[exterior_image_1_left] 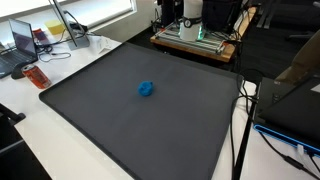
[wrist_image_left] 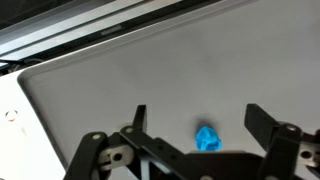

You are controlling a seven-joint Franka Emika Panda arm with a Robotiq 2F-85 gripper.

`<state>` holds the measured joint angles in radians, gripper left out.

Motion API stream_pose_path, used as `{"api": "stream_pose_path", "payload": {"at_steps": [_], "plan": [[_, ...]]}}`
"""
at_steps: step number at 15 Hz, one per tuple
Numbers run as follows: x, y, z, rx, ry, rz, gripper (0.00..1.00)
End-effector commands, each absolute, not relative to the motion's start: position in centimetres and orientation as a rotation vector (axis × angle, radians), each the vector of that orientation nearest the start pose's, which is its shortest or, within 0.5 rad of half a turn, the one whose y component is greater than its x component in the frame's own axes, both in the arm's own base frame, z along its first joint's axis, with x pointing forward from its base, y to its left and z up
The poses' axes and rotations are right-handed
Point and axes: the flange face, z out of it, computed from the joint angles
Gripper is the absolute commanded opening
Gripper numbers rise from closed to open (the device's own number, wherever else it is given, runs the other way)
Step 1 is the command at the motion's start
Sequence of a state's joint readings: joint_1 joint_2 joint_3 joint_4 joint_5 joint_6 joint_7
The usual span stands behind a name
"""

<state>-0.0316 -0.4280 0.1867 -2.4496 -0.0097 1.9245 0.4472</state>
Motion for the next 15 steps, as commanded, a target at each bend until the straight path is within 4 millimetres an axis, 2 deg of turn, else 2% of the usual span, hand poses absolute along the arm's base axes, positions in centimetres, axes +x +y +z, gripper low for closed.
{"api": "stream_pose_path", "payload": {"at_steps": [1,8,15], "plan": [[40.8,6.9,45.3,-3.203,0.545,0.006,1.0],[42.4,7.4,45.1,-3.186,0.476,-0.153,1.0],[43.5,7.7,44.6,-3.207,0.423,-0.23,1.0]]}}
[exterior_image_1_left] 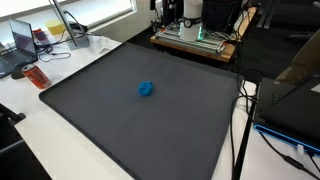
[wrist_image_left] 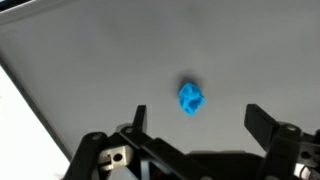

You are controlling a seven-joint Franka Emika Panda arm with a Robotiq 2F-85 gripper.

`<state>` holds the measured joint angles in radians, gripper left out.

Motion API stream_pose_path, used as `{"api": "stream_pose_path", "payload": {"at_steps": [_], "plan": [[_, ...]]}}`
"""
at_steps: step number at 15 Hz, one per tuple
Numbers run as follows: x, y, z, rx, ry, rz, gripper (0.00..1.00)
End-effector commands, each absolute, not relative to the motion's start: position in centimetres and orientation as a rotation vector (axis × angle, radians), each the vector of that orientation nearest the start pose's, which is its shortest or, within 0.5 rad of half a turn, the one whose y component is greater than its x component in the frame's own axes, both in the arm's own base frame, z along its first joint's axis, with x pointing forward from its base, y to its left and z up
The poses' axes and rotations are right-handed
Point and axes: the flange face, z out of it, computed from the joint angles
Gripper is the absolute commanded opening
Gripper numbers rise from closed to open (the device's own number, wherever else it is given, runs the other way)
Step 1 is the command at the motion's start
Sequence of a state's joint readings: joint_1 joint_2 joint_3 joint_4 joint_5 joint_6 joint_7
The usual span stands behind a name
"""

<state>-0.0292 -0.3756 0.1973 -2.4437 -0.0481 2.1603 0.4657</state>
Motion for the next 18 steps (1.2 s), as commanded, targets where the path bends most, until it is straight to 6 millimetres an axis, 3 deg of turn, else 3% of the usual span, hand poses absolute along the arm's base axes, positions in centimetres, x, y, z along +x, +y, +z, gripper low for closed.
{"api": "stream_pose_path", "payload": {"at_steps": [1,7,18], "plan": [[43.6,7.7,44.6,-3.208,0.424,-0.242,1.0],[44.5,8.2,44.3,-3.204,0.398,-0.293,1.0],[49.0,9.3,39.4,-3.255,0.406,-0.178,1.0]]}}
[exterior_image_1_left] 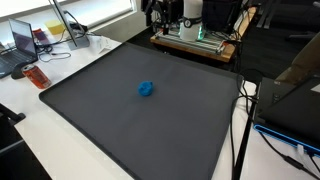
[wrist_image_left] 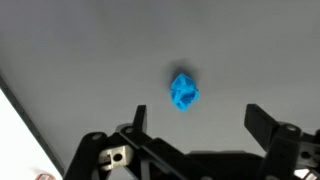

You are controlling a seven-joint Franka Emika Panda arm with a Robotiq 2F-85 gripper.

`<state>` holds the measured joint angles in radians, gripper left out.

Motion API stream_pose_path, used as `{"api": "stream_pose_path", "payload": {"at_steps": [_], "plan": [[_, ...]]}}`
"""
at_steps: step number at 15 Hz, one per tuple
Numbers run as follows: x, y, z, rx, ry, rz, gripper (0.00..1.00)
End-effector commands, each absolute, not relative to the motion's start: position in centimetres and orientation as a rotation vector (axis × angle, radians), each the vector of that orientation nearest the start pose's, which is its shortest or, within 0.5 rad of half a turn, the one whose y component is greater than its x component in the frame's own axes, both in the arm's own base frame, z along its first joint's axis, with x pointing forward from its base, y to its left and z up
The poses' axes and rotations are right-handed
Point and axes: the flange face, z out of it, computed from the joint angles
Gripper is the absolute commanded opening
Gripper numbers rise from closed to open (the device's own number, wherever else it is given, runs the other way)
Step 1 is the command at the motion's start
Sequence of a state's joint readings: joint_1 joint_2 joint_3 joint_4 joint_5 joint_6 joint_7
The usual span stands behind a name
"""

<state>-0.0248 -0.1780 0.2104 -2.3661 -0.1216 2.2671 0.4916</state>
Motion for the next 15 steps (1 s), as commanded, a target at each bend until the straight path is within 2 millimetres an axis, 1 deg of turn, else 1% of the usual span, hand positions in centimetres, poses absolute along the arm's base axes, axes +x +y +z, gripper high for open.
{"api": "stream_pose_path", "payload": {"at_steps": [1,5,8,10,15], "plan": [[49.4,9.6,39.2,-3.274,0.403,-0.175,1.0],[50.6,11.0,38.2,-3.324,0.366,-0.158,1.0],[51.2,11.4,37.9,-3.325,0.374,-0.143,1.0],[51.5,11.1,37.9,-3.31,0.381,-0.12,1.0],[51.7,9.4,37.9,-3.254,0.454,-0.091,1.0]]}}
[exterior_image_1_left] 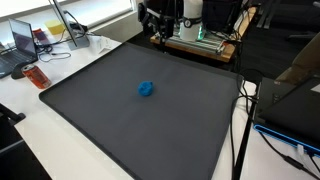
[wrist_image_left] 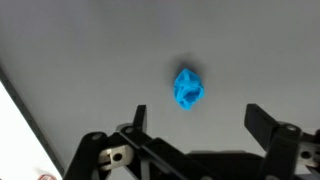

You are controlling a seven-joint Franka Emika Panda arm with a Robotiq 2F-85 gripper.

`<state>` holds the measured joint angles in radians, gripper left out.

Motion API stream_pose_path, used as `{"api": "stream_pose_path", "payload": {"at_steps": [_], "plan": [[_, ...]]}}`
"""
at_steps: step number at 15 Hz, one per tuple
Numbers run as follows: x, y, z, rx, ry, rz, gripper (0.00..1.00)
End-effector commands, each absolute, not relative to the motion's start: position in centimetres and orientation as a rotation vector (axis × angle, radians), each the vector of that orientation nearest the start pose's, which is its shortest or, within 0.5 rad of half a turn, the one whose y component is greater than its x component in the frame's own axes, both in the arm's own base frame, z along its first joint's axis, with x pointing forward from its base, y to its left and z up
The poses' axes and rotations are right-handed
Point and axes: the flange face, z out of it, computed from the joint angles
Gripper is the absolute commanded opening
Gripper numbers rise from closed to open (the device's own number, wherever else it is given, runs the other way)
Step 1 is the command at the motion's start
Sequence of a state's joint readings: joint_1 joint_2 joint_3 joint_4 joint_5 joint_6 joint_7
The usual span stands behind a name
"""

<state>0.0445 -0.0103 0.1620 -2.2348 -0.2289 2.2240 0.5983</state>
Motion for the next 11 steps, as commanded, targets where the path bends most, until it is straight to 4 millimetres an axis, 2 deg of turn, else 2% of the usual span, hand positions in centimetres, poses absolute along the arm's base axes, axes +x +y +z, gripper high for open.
{"api": "stream_pose_path", "payload": {"at_steps": [1,6,7,8,11], "plan": [[51.78,9.16,37.9,-3.251,0.462,-0.092,1.0],[52.67,9.35,38.25,-3.247,0.463,-0.108,1.0],[52.7,9.3,38.35,-3.198,0.413,-0.109,1.0],[52.12,9.23,38.06,-3.249,0.449,-0.12,1.0],[52.27,9.25,38.27,-3.22,0.424,-0.11,1.0]]}}
